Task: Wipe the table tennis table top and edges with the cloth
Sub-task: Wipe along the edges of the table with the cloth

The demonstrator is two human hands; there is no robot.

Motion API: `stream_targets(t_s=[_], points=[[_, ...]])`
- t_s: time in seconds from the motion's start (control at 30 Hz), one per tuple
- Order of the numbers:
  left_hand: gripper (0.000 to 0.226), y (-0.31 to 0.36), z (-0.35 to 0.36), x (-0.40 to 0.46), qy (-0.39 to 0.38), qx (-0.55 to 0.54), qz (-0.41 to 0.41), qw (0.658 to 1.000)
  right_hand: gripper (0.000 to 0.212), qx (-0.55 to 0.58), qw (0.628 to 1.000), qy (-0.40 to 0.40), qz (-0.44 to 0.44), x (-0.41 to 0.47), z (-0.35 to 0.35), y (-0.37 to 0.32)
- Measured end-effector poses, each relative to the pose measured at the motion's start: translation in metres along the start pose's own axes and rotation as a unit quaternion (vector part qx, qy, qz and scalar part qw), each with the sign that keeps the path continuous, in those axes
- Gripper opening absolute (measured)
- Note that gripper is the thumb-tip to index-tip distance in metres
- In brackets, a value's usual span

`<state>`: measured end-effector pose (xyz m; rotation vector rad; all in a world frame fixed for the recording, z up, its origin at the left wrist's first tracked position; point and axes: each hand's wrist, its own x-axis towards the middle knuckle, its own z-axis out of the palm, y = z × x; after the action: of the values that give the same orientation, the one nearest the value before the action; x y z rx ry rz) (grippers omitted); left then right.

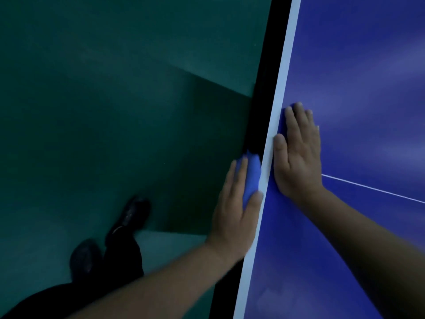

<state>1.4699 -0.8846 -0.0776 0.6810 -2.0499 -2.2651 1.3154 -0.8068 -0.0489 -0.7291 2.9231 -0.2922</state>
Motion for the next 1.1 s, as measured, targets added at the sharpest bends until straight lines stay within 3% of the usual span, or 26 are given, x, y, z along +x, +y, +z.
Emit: stream_targets(t_s=[0.13, 0.37, 0.43, 0.67, 0.97, 1.1], points=[[0.061, 0.003, 0.001, -0.006, -0.007, 0.003, -0.030, 1.000, 0.061, 0.001, 1.000, 0.008, -0.001, 0.002, 0.001, -0.002], [0.069, 0.048, -0.004, 0.157, 0.026, -0.005, -0.015, 1.000, 0.060, -0.001, 1.000, 0.020, -0.007, 0.002, 0.001, -0.002], [0.065, 0.048, -0.003, 0.154, 0.031, -0.012, -0.005, 0.999, 0.060, -0.001, 1.000, 0.018, -0.006, 0.001, 0.000, -0.002], [0.060, 0.012, 0.003, 0.013, 0.017, -0.002, -0.007, 1.000, 0.059, 0.003, 1.000, 0.019, -0.007, 0.000, -0.002, -0.002], [0.070, 0.061, -0.003, 0.195, 0.054, -0.034, -0.021, 0.998, 0.059, 0.003, 1.000, 0.024, -0.005, 0.000, -0.002, -0.004], [0.064, 0.039, 0.002, 0.122, 0.044, -0.046, -0.008, 0.998, 0.059, 0.010, 1.000, 0.027, -0.004, 0.000, -0.002, -0.004]])
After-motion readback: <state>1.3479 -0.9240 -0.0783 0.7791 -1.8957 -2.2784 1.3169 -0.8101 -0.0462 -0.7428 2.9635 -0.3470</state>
